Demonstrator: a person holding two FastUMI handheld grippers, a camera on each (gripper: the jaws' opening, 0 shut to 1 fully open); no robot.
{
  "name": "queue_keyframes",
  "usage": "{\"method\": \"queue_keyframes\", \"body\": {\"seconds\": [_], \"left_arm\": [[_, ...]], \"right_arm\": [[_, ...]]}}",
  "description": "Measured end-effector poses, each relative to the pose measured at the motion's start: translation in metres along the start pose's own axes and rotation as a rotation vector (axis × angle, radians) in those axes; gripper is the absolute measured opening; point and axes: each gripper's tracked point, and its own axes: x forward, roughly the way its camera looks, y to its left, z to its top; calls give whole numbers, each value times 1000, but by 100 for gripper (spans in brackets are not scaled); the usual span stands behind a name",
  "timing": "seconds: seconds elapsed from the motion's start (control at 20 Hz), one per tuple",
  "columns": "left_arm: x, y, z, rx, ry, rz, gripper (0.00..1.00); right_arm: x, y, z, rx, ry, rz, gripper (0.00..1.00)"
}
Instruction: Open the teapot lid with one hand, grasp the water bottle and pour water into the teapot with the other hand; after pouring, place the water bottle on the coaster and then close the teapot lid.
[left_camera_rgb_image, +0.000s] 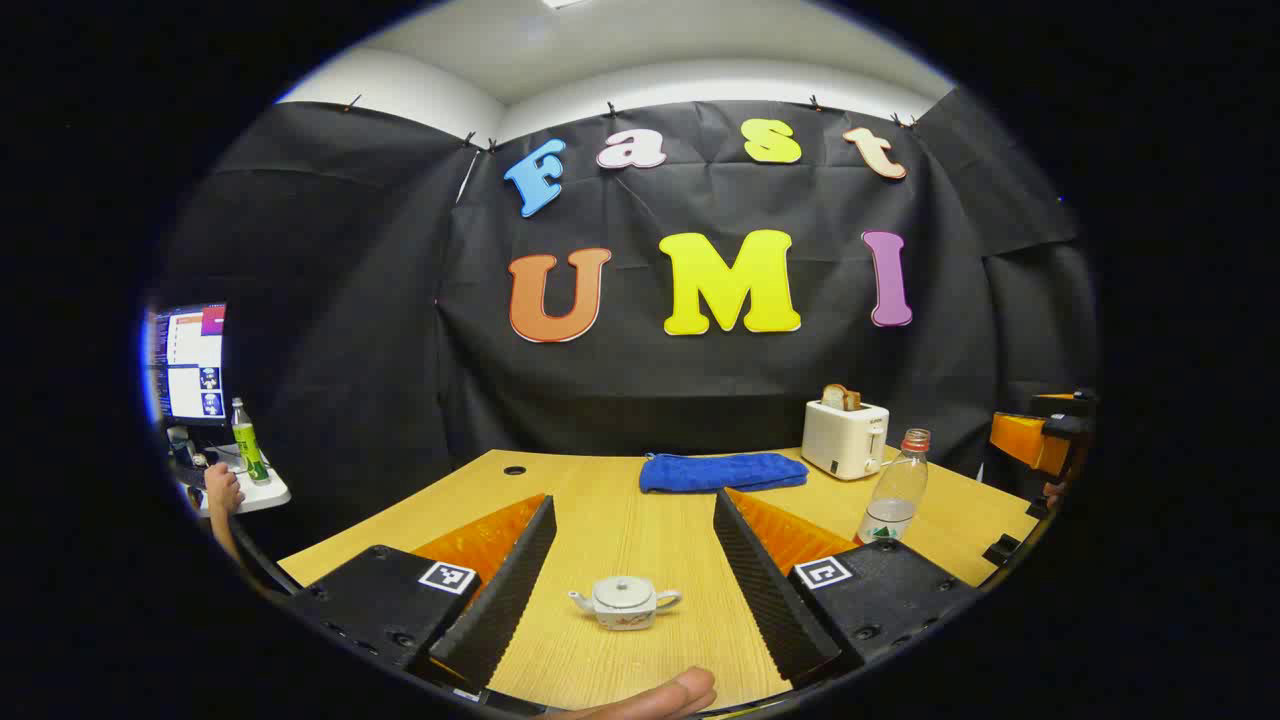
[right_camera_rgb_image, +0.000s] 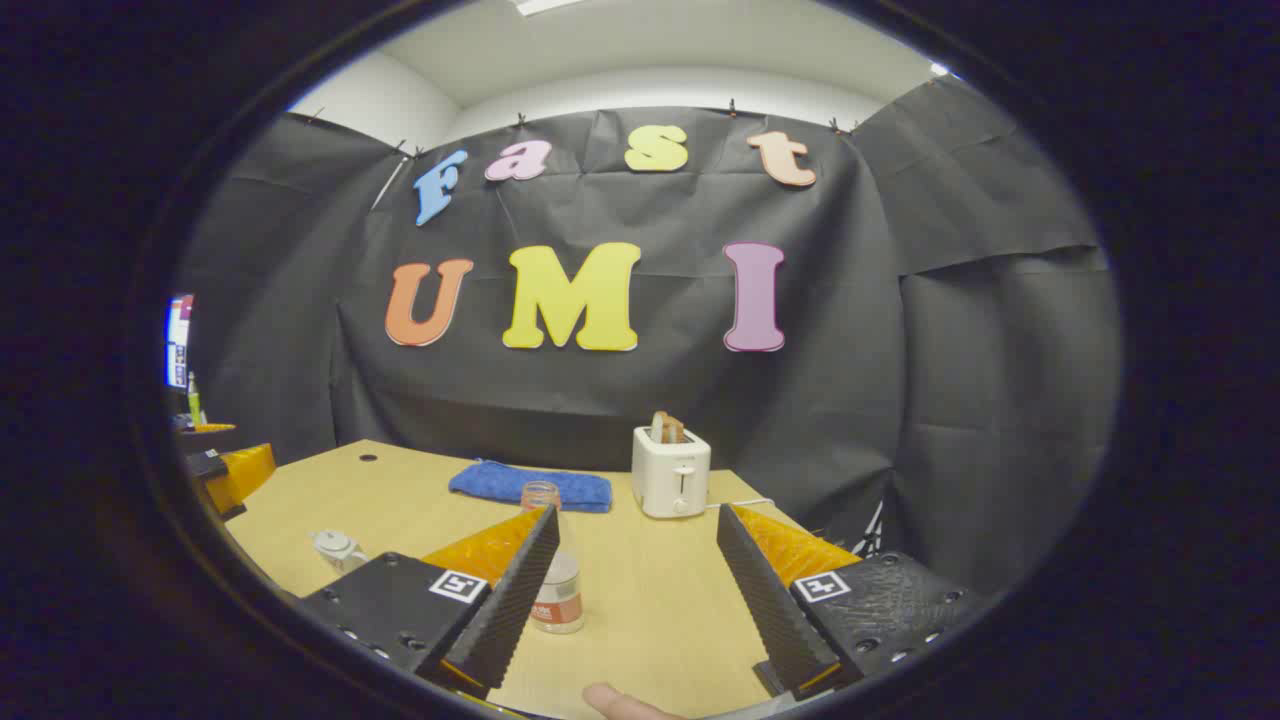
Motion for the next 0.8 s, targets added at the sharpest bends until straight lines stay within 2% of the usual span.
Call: {"method": "queue_keyframes", "body": {"seconds": [0.3,0.55,0.7,0.8], "left_arm": [[9,15,-10,7,34,39,99],[11,13,-14,-6,43,22,100],[17,11,-18,-20,46,9,100],[24,11,-28,-30,59,6,100]], "right_arm": [[3,-1,-4,-22,8,-10,95],[5,-3,-8,-37,19,-18,97],[7,4,-13,-15,42,17,95],[9,-1,-12,-24,41,3,97]]}}
